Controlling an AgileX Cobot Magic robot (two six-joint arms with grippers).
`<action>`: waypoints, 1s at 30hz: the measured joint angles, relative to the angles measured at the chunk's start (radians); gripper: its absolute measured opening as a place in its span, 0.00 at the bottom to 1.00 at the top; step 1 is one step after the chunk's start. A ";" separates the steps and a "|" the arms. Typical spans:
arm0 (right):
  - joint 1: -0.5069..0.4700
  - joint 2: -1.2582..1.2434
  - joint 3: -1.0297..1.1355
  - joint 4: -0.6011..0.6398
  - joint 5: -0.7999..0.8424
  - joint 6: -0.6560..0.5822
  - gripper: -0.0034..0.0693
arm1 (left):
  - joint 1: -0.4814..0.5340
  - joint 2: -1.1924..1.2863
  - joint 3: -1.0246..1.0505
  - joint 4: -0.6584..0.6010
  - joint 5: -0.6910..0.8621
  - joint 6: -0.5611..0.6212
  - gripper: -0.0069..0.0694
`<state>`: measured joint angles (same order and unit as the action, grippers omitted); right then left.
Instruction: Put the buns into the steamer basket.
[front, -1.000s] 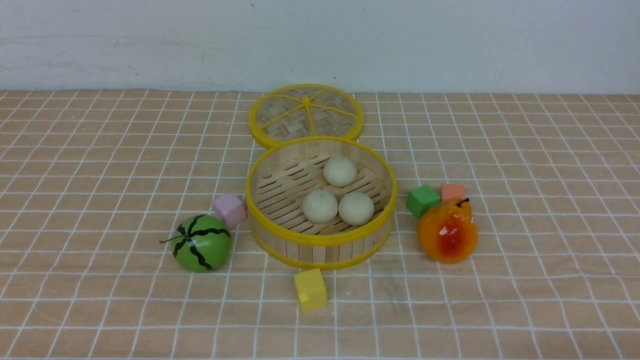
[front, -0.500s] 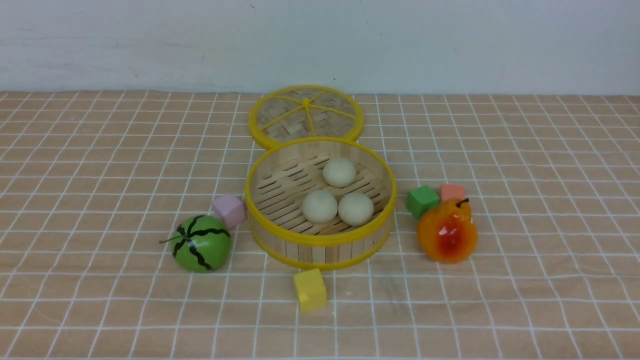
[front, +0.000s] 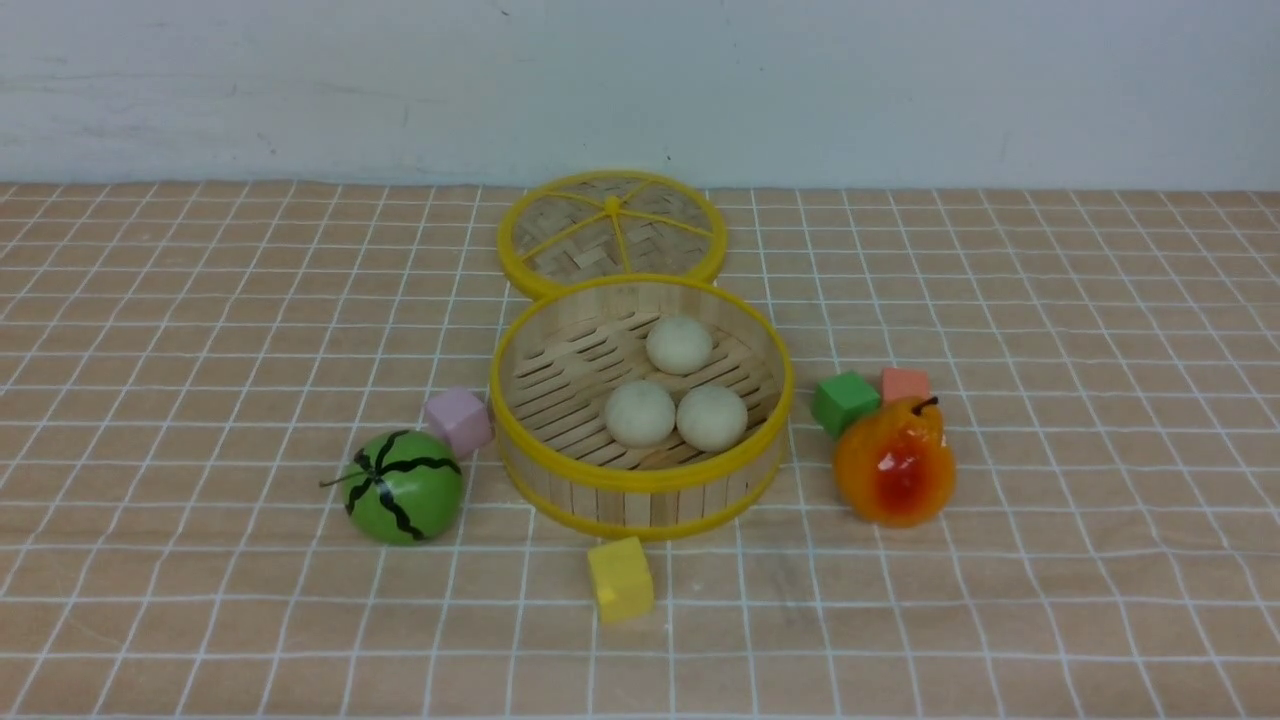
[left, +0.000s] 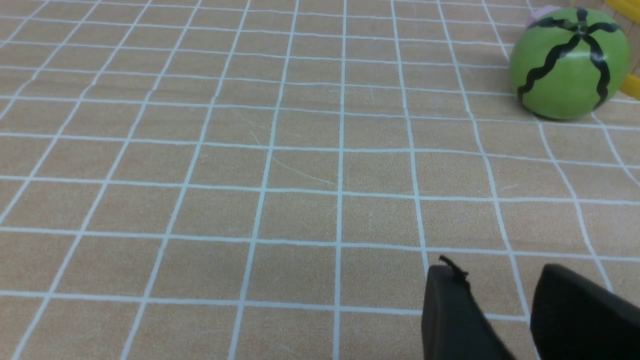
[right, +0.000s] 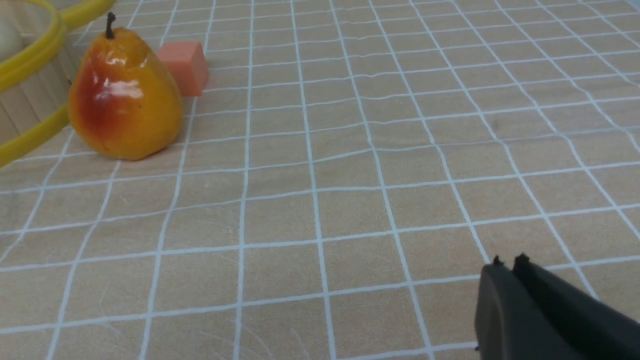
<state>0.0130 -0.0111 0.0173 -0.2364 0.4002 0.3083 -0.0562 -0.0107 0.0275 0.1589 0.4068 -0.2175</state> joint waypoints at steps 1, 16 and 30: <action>0.000 0.000 0.000 0.000 0.000 0.000 0.08 | 0.000 0.000 0.000 0.000 0.000 0.000 0.40; 0.000 0.000 0.000 0.000 0.000 0.000 0.10 | 0.000 0.000 0.000 0.000 -0.001 -0.001 0.40; 0.000 0.000 0.000 -0.001 -0.001 0.000 0.13 | 0.000 0.000 0.000 0.000 -0.001 -0.001 0.40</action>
<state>0.0130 -0.0111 0.0173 -0.2371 0.3991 0.3083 -0.0562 -0.0107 0.0275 0.1589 0.4059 -0.2185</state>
